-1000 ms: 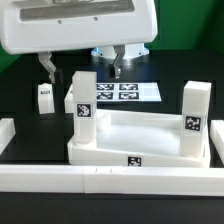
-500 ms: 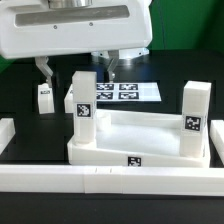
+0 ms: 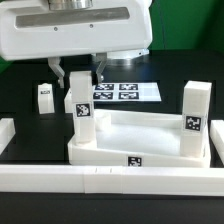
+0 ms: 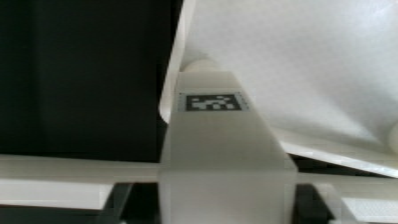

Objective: Assemble desk

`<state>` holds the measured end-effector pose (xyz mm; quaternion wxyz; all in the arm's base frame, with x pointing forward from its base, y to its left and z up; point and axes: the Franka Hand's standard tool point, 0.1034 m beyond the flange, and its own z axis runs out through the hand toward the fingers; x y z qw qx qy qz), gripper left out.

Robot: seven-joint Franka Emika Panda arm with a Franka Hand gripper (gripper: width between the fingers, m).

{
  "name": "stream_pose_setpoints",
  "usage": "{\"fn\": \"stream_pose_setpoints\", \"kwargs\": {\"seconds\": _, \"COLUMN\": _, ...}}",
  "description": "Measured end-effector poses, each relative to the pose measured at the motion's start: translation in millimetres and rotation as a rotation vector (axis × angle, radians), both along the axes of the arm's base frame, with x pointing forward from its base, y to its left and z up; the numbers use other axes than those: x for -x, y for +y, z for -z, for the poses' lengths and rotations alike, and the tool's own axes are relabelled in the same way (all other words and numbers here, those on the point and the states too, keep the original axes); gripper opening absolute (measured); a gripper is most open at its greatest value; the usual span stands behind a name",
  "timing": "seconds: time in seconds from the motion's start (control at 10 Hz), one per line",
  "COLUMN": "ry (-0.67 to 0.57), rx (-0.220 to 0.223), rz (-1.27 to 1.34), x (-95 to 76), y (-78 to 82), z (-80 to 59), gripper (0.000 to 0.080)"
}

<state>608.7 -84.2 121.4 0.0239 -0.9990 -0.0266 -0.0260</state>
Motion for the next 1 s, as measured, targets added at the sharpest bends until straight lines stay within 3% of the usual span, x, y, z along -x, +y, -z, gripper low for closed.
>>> {"fn": "stream_pose_setpoints", "kwargs": {"seconds": 0.3, "ry": 0.008, "rx": -0.013, "rz": 0.177, "x": -0.1, "y": 1.3, "z": 0.1, "gripper": 0.0289}}
{"fn": "stream_pose_setpoints", "kwargs": {"seconds": 1.0, "ry": 0.043, "rx": -0.069, "rz": 0.898, "x": -1.4, "y": 18.9, "z": 2.1, "gripper": 0.0291}}
